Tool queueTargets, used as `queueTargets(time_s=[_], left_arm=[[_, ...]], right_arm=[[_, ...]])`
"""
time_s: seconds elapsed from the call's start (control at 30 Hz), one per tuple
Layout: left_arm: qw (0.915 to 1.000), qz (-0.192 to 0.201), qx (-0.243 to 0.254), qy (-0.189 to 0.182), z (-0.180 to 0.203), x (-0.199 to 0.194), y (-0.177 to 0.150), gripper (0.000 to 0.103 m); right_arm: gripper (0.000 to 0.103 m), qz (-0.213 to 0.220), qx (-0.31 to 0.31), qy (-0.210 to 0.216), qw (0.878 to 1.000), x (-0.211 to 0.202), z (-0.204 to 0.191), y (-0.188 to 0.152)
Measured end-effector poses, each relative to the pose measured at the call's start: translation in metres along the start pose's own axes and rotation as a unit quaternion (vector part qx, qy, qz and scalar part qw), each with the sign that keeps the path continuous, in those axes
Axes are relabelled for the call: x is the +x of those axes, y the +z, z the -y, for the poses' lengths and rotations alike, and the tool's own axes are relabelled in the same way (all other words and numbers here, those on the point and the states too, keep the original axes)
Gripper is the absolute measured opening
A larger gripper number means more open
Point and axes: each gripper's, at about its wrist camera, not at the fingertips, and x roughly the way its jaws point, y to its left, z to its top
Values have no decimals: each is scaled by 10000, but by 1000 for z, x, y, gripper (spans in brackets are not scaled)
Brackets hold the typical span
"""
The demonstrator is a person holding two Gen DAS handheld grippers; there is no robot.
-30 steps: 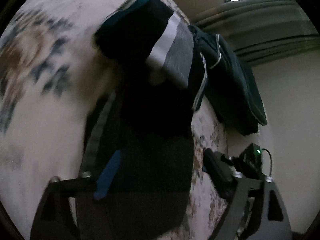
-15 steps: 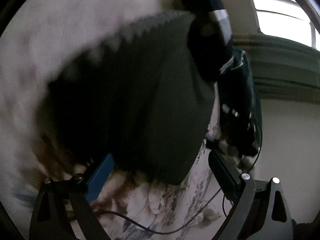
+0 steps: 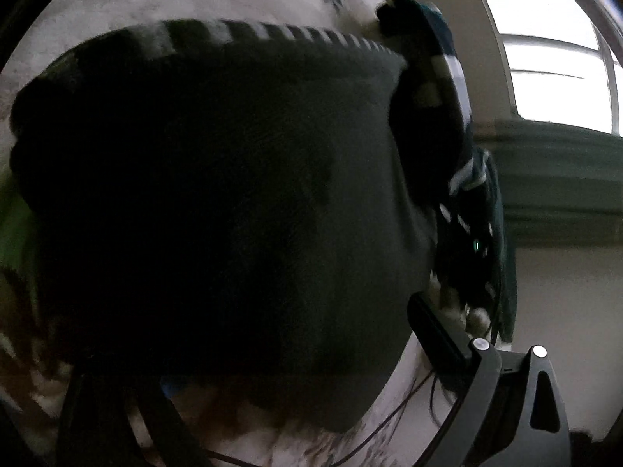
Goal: Fold small clothes
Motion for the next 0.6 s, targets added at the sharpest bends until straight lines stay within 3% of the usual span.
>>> queueTargets(time_s=[0.23,0.3,0.33,0.37,0.4,0.43,0.47,0.6], left_arm=[[9964,634,-546,168,5,8,11,98],[9936,853,-676,300,6,5,14,77],[9924,923,-689,435,7,4,17,42],[9916,953,-706,507,6,2,19,32],[9913,967,-720,518,5,-1,21,31],[9914,976,-697,533,7,-2,23,29],[9924,943,-606,515,10,-4,26,28],[9959,656,-234,572,20,-10,40,26]], right_arm=[[103,21,-15,319,9995,2,5,4],[103,63,7,333,9994,4,4,5],[102,108,37,310,9995,10,0,8],[98,167,32,311,9994,11,-2,9],[72,219,-19,294,9993,13,-4,8],[31,234,-32,170,9996,16,-5,8],[26,212,48,-127,9997,22,-4,7],[20,581,203,-175,9979,18,-2,-10]])
